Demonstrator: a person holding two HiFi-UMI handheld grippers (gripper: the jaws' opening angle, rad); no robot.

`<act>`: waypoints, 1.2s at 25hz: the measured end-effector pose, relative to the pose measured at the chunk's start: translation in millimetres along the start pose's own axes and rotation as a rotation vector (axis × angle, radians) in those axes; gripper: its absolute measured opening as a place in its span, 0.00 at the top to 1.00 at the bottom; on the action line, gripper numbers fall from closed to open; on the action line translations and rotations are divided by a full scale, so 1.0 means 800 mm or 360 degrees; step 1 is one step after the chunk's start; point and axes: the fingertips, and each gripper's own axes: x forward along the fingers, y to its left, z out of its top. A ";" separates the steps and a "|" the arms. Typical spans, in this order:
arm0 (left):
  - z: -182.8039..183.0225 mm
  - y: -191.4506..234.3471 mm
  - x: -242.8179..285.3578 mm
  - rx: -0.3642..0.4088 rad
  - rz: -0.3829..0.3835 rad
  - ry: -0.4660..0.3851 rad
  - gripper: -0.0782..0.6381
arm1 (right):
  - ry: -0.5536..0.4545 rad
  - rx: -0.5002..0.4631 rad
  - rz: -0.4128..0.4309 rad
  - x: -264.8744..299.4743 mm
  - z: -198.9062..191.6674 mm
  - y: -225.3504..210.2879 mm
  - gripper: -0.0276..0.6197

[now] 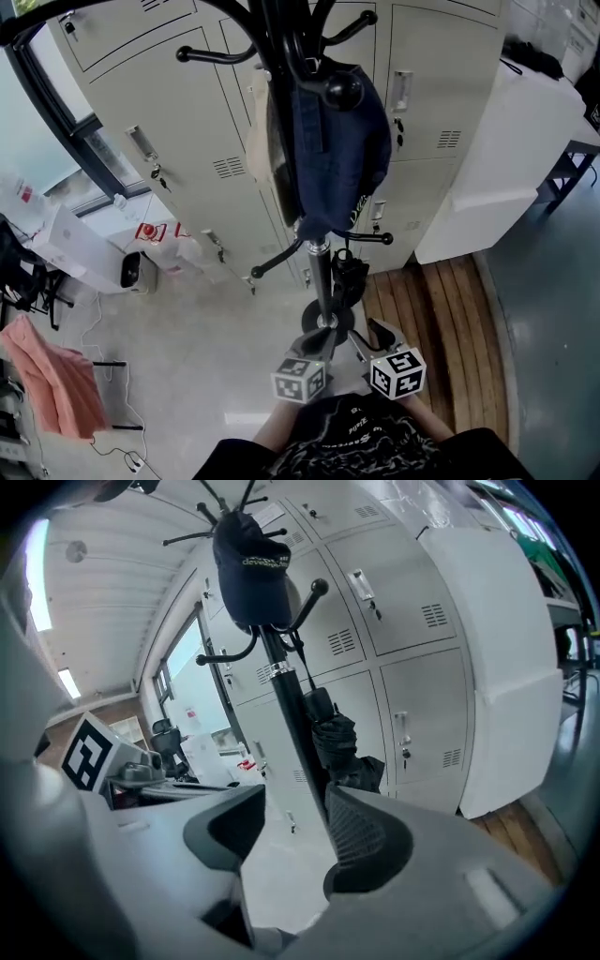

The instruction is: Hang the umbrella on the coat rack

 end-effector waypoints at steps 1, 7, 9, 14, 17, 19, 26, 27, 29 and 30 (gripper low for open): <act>0.005 -0.004 -0.005 -0.0005 0.0000 -0.0026 0.85 | -0.0007 -0.0041 -0.0016 -0.003 0.002 0.002 0.70; 0.026 -0.042 -0.029 0.0054 -0.0067 -0.0170 0.85 | -0.0055 -0.0154 -0.0028 -0.020 0.015 0.018 0.92; 0.031 -0.055 -0.036 0.0055 -0.0100 -0.0221 0.85 | -0.0077 -0.0182 -0.0030 -0.024 0.021 0.021 0.94; 0.031 -0.065 -0.051 0.0069 -0.0016 -0.0274 0.85 | -0.0156 -0.0217 -0.0023 -0.044 0.037 0.035 0.95; 0.024 -0.068 -0.057 0.0065 0.0047 -0.0272 0.85 | -0.0165 -0.0235 0.0002 -0.052 0.034 0.045 0.95; 0.017 -0.068 -0.060 0.0068 0.0103 -0.0258 0.85 | -0.0147 -0.0239 0.0013 -0.056 0.026 0.049 0.95; 0.000 -0.066 -0.069 0.0081 0.0212 -0.0241 0.85 | -0.0099 -0.0241 0.0026 -0.067 0.003 0.056 0.95; -0.001 -0.067 -0.069 0.0084 0.0212 -0.0243 0.85 | -0.0098 -0.0243 0.0028 -0.068 0.001 0.057 0.95; -0.003 -0.069 -0.071 0.0095 0.0210 -0.0241 0.85 | -0.0101 -0.0249 0.0035 -0.069 0.001 0.061 0.95; -0.004 -0.070 -0.072 0.0099 0.0207 -0.0237 0.85 | -0.0103 -0.0252 0.0040 -0.070 0.000 0.063 0.95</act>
